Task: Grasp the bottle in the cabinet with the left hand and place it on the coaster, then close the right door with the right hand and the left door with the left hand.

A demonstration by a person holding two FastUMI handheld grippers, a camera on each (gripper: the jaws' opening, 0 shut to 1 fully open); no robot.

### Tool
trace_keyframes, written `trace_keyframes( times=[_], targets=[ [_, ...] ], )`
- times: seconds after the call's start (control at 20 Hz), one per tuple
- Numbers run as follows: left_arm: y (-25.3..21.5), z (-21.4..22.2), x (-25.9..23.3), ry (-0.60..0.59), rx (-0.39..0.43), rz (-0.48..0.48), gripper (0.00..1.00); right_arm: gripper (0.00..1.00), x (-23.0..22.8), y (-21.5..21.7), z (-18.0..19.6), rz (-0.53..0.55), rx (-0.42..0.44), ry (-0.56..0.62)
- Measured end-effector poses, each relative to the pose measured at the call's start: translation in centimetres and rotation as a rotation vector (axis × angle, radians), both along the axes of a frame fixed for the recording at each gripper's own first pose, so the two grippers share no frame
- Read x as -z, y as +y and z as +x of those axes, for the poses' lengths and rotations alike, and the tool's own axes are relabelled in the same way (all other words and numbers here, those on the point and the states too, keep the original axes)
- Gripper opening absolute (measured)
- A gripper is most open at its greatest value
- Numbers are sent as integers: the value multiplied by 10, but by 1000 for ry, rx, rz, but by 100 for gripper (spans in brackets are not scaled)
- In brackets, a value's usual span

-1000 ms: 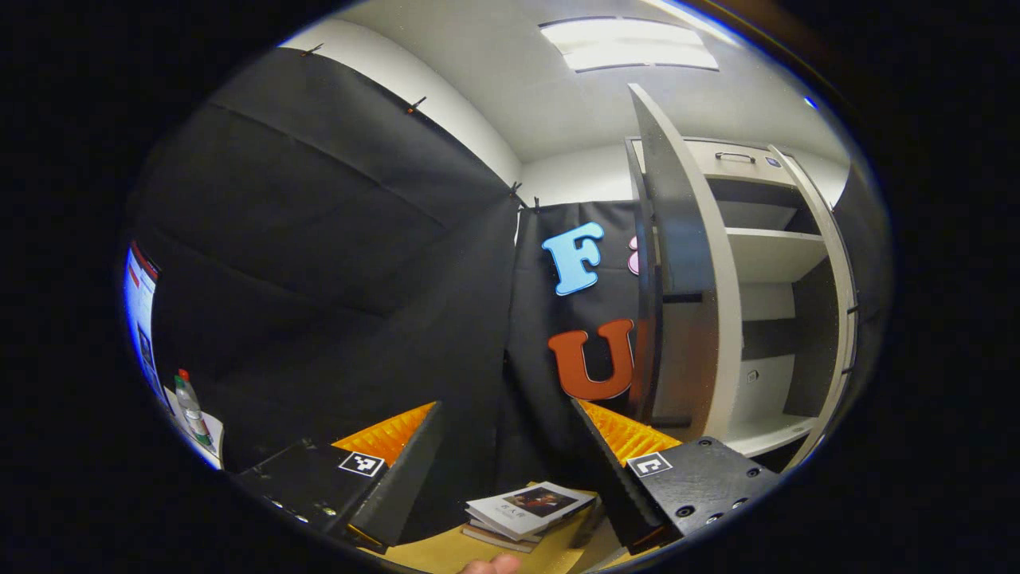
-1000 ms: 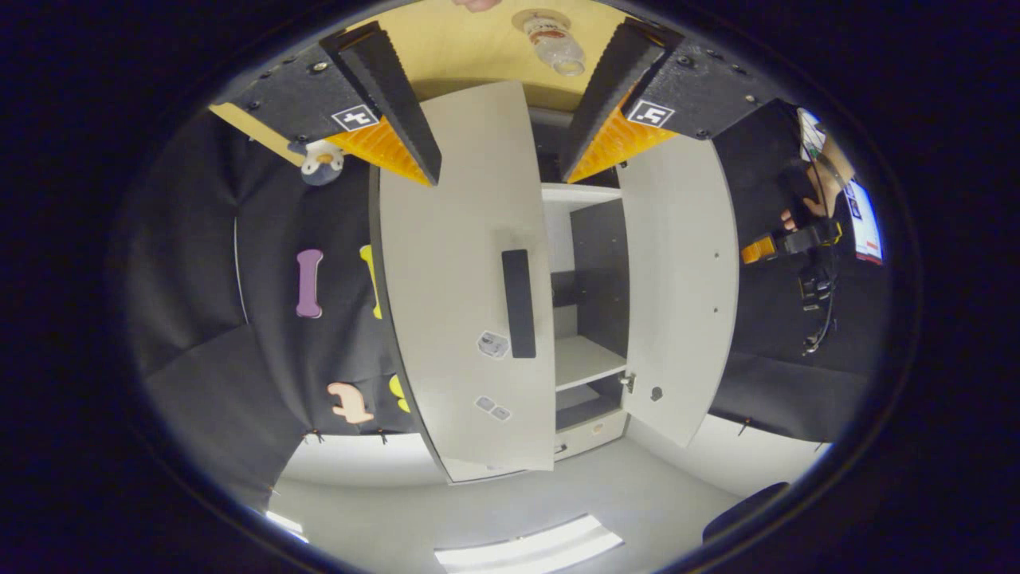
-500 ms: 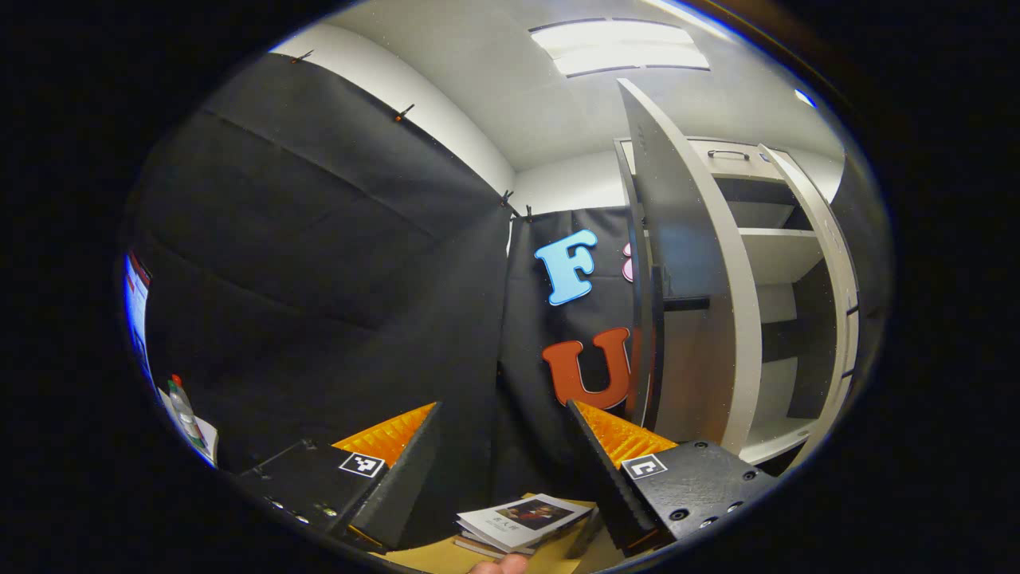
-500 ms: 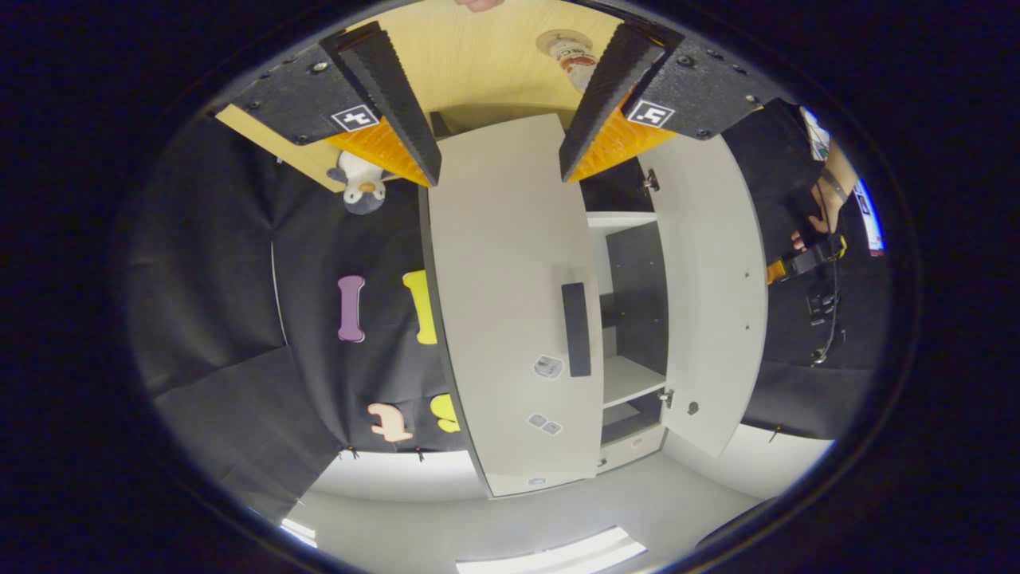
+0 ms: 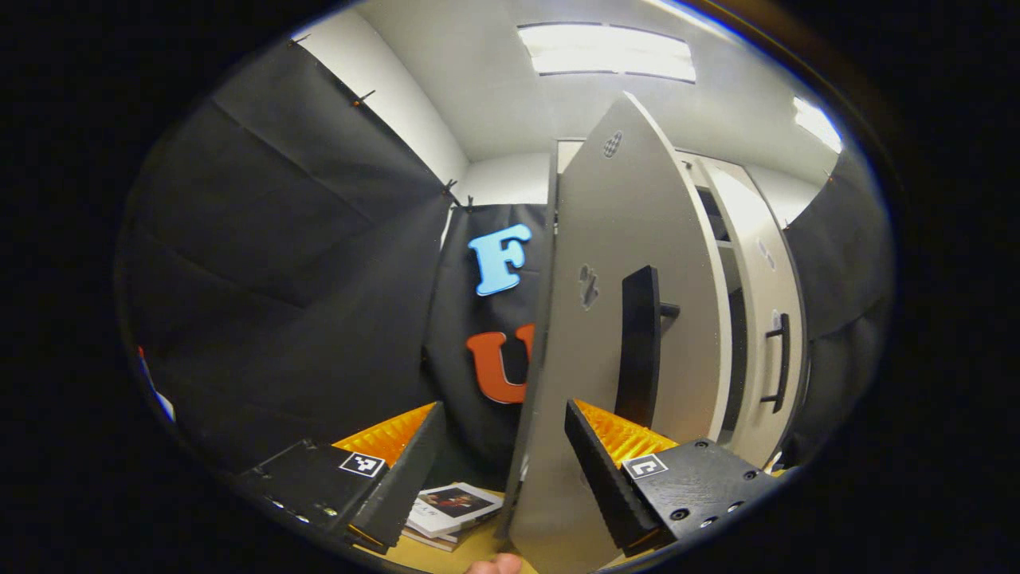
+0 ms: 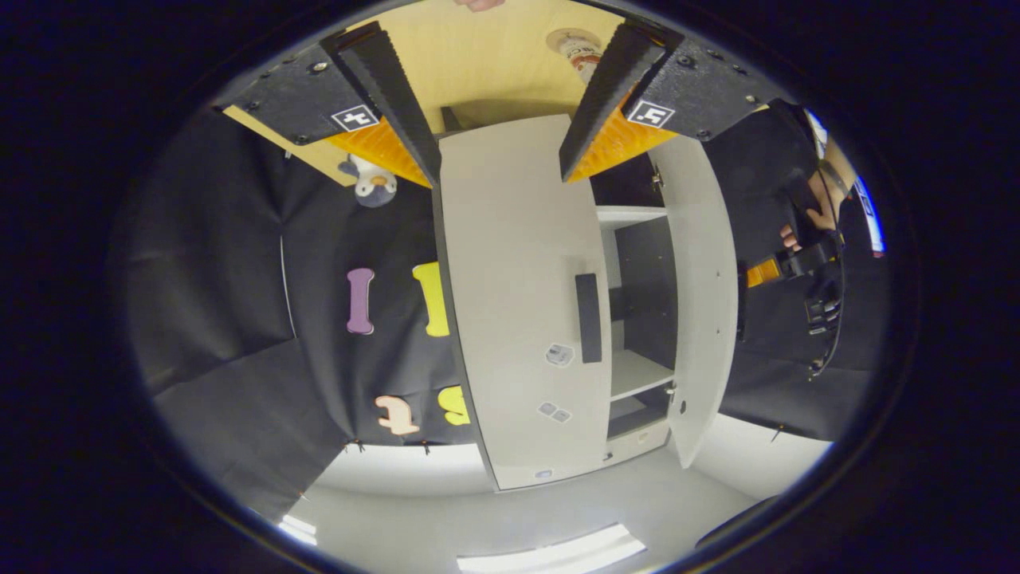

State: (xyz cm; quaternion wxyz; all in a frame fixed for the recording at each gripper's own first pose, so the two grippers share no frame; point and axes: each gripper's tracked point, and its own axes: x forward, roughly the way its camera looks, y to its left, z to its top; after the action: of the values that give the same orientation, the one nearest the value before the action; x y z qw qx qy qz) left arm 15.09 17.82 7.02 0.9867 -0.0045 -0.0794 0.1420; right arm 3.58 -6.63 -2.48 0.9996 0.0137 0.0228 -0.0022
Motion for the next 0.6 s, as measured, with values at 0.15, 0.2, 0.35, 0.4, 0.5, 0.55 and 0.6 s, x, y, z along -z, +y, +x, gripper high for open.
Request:
trace_keyframes(
  times=[0.15,0.2,0.35,0.4,0.5,0.55,0.6],
  targets=[
    [-19,10,2,7,56,6,99,98,5,-8,-6,11,32,11],
    [-22,10,1,7,63,16,99,93,5,-11,-8,10,44,11],
    [-26,4,2,15,72,45,99,93,5,-14,-13,18,63,8],
    [-26,0,4,22,72,47,99,93,4,-12,-12,23,60,8],
    [-31,-9,9,42,79,42,99,98,4,-7,-9,28,47,6],
    [-33,-18,14,56,85,36,99,98,4,-5,-8,31,42,2],
    [-36,-26,20,69,93,32,99,93,4,-4,-6,37,39,3]
  ],
)
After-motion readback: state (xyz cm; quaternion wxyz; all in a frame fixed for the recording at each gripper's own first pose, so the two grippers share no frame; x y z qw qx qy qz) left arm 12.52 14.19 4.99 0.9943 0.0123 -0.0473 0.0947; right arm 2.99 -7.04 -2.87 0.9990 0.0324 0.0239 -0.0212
